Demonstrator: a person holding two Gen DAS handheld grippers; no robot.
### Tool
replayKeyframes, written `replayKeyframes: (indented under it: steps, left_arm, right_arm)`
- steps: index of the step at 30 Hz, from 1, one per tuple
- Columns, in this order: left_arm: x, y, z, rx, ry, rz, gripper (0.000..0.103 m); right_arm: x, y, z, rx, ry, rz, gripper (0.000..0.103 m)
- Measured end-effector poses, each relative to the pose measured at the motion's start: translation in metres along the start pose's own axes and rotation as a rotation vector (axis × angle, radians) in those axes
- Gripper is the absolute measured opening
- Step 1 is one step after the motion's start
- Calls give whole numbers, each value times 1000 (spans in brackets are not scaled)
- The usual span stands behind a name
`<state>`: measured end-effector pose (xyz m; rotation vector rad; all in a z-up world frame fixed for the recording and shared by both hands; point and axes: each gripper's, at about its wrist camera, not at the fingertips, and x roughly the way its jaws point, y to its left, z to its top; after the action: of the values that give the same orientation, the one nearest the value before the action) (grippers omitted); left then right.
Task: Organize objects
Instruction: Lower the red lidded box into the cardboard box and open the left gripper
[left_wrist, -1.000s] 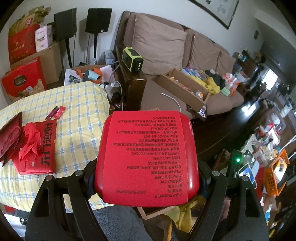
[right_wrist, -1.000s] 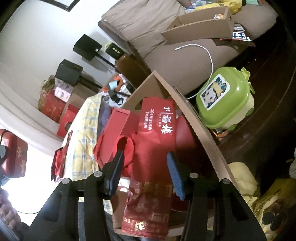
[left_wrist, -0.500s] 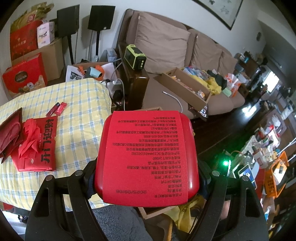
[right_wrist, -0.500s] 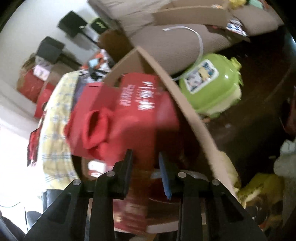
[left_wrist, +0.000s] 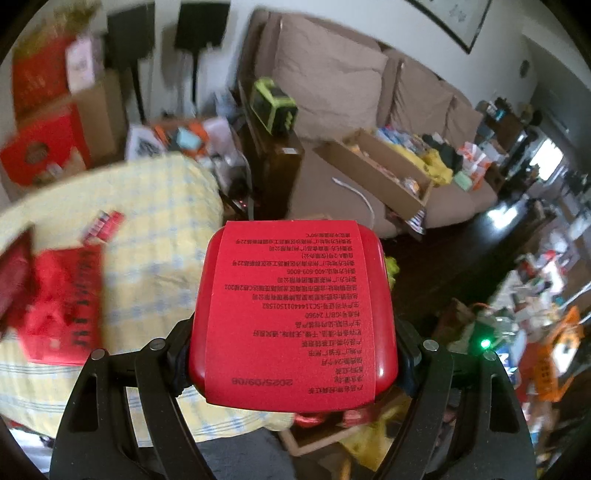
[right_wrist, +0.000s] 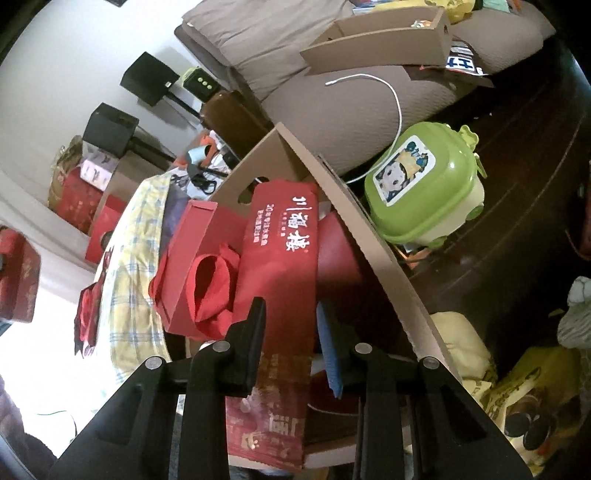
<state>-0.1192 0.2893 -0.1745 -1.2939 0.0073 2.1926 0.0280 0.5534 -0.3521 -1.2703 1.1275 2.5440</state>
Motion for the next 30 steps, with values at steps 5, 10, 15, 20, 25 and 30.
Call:
replayKeyframes:
  steps: [5, 10, 15, 20, 25, 30]
  left_arm:
    - [43, 12, 21, -68, 71, -11, 79]
    - [95, 24, 39, -120, 109, 62, 79]
    - [129, 29, 50, -121, 71, 124, 79]
    - [176, 35, 59, -173, 134, 143, 79]
    - [206, 36, 60, -140, 136, 239, 79]
    - [218, 28, 62, -84, 164, 304, 79]
  right_arm:
    - [-1, -4, 0, 16, -4, -6, 30]
    - [-2, -6, 0, 26, -5, -8, 30]
    - [-4, -7, 0, 31, -14, -12, 30]
    - [-9, -13, 2, 55, -38, -10, 30]
    - [-9, -16, 3, 66, -41, -8, 30]
    - [-9, -14, 4, 50, -41, -37, 30]
